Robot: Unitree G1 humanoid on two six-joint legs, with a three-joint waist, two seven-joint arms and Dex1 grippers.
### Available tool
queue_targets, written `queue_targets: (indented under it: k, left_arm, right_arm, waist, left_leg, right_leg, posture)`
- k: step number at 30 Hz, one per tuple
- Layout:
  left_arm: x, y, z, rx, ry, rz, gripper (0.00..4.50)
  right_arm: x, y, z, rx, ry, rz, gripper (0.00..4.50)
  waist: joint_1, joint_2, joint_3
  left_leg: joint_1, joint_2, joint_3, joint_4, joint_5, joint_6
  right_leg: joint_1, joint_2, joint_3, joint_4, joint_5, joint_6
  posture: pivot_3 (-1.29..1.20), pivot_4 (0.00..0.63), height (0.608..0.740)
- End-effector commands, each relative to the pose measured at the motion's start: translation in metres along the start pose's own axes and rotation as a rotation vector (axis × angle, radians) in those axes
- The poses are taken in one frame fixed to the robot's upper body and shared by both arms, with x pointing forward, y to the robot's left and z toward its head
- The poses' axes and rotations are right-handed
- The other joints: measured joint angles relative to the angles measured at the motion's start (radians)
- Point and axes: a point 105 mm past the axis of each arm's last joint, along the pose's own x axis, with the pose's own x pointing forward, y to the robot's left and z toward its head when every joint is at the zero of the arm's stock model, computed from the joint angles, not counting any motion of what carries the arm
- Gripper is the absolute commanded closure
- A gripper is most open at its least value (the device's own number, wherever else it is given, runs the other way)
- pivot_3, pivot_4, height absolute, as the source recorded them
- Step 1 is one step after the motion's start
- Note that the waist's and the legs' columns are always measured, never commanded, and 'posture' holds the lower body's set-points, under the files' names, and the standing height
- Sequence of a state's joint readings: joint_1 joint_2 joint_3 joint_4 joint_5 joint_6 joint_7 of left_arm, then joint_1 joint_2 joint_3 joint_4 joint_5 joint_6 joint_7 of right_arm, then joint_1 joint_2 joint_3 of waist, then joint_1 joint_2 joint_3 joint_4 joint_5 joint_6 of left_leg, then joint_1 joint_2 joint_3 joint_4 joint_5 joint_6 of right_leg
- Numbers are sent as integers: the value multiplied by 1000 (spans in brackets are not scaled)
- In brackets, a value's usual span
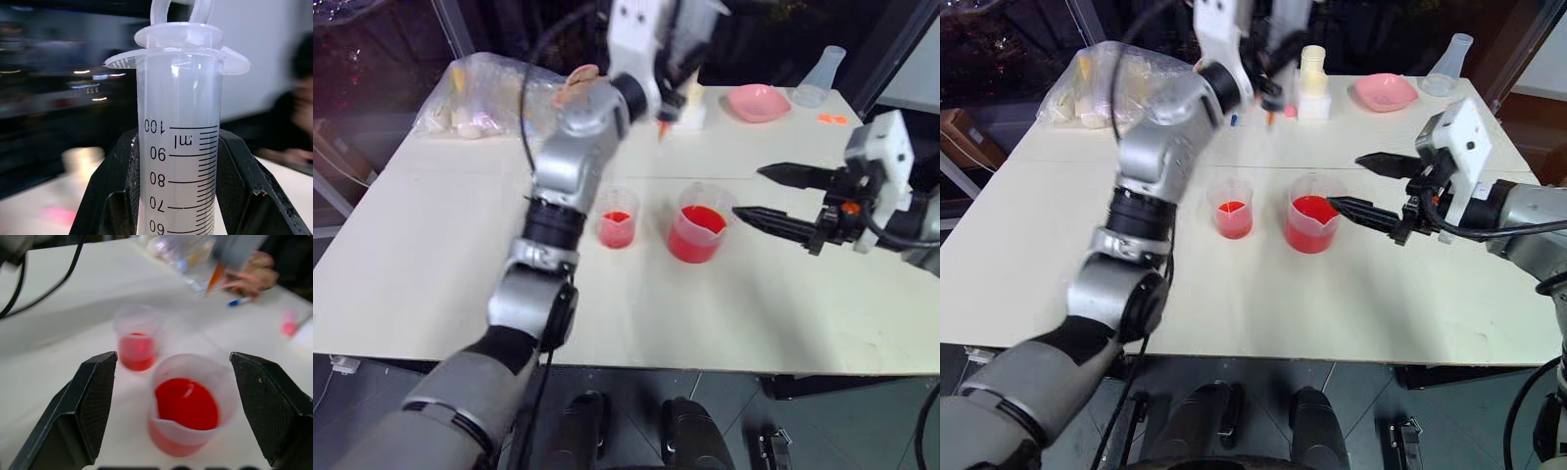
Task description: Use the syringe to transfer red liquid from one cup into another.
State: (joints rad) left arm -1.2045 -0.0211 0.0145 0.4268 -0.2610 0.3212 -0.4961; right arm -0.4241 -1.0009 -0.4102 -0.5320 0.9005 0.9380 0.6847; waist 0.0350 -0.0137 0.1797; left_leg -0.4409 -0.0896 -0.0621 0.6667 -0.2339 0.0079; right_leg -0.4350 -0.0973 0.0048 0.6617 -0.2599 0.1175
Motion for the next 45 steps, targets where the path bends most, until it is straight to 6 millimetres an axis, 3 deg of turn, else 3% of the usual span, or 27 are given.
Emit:
queue_targets:
  k: [1, 6, 13, 19, 22, 33, 45]
  left_arm:
    - [-3, -36, 25, -36, -132, -195, 2987]
    - [-10, -55, -5, -92, -97, -260, 2987]
    - [-23, -56, -39, -39, -100, -231, 2987]
    - [-32, -53, -60, 7, -118, -176, 2987]
    - [-34, -55, -69, -5, -107, -171, 2987]
    - [-39, -59, -82, -27, -74, -170, 2987]
    - [-49, -65, -91, -30, -41, -185, 2987]
  right_arm:
    - [-16, -6, 13, 1, -69, -99, 654]
    - [-26, -3, 17, 134, -147, -175, 654]
    - [-25, 1, 37, 273, -276, -163, 654]
    - [-7, 17, 32, 436, -286, -107, 654]
    - [2, 8, 33, 480, -302, -157, 654]
    - [24, 2, 37, 497, -312, -167, 654]
    - [44, 7, 27, 555, -311, -127, 654]
  waist:
    - [1, 0, 0]
    - [3, 0, 0]
    - [2, 1, 0]
    - [3, 1, 0]
    - [2, 1, 0]
    - [2, 1, 0]
    - [1, 1, 0]
  left_leg:
    - [0, 0, 0, 0, 0, 0]
    - [1, 0, 1, 0, 0, 1]
    - [7, 1, 4, -1, -4, 8]
    - [9, 1, 5, 0, -5, 11]
    - [9, 1, 5, 0, -5, 12]
    - [9, 1, 5, 0, -5, 12]
    - [9, 1, 5, 0, -5, 13]
  right_leg:
    - [0, 0, 0, 0, 0, 0]
    - [1, 0, 2, 0, 0, 0]
    - [6, 0, 5, 0, 0, 0]
    - [8, 0, 5, -1, 0, 0]
    - [8, 0, 5, -1, 0, 0]
    - [8, 1, 5, -1, 0, 0]
    - [8, 1, 6, -2, 0, 0]
  posture:
    - [0, 150, 740]
    - [0, 150, 740]
    - [0, 150, 740]
    - [0, 150, 740]
    - [0, 150, 740]
    - [0, 150, 740]
    - [0, 150, 740]
